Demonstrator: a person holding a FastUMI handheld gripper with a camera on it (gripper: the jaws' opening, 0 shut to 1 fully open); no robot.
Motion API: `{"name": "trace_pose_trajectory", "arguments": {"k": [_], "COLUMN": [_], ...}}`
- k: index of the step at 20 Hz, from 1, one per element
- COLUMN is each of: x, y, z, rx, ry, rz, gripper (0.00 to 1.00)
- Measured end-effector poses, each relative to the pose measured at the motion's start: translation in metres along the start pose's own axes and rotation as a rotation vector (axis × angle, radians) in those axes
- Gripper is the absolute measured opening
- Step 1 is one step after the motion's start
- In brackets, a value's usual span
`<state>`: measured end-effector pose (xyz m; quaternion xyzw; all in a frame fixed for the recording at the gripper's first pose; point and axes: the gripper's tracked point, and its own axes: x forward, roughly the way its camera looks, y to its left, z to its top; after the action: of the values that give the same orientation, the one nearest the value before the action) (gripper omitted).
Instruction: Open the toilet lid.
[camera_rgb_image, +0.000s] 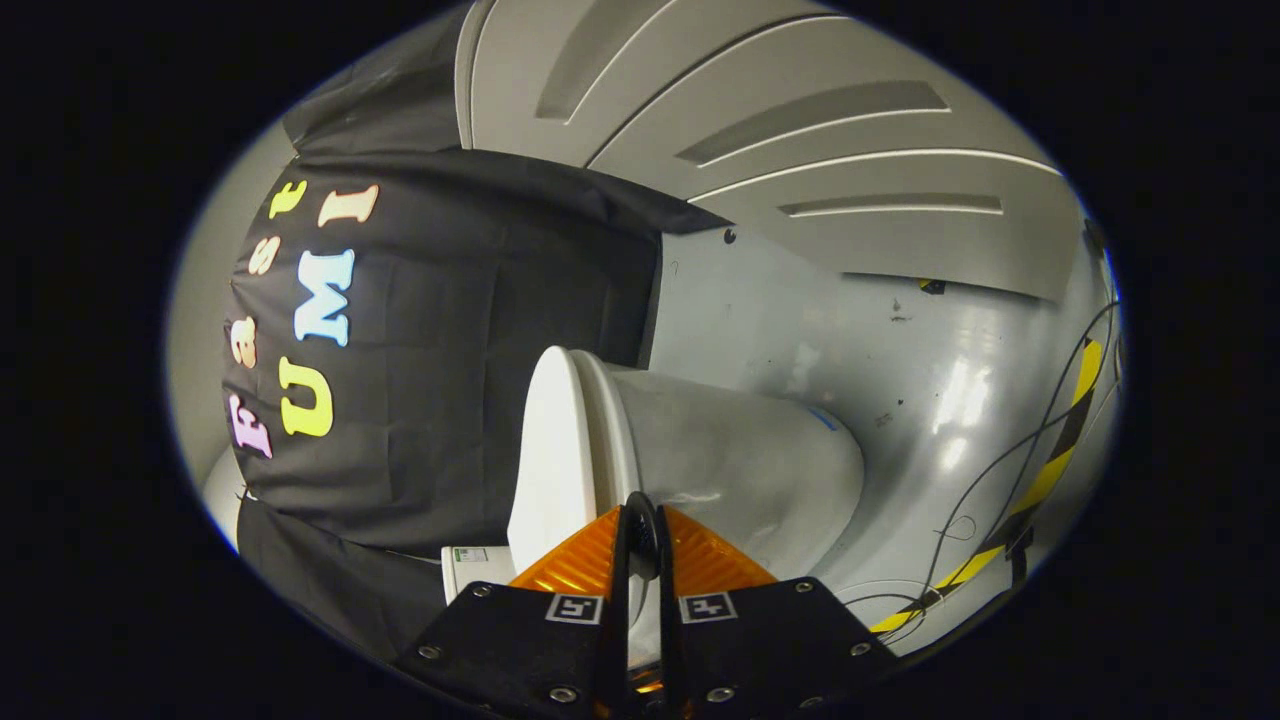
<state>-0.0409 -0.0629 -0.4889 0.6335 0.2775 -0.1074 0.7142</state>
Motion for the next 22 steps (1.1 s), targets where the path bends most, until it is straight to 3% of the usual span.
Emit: {"name": "trace_pose_trajectory", "arguments": {"k": [3, 13, 22], "x": [-0.002, -0.008, -0.027], "y": [0.003, 0.017, 0.06], "z": [-0.001, 0.002, 0.005], "rx": [-0.039, -0.239, -0.375], "ry": [-0.009, -0.036, -0.068], "rz": [0.003, -0.092, -0.115], "gripper": [0.0, 0.0, 0.0]}}
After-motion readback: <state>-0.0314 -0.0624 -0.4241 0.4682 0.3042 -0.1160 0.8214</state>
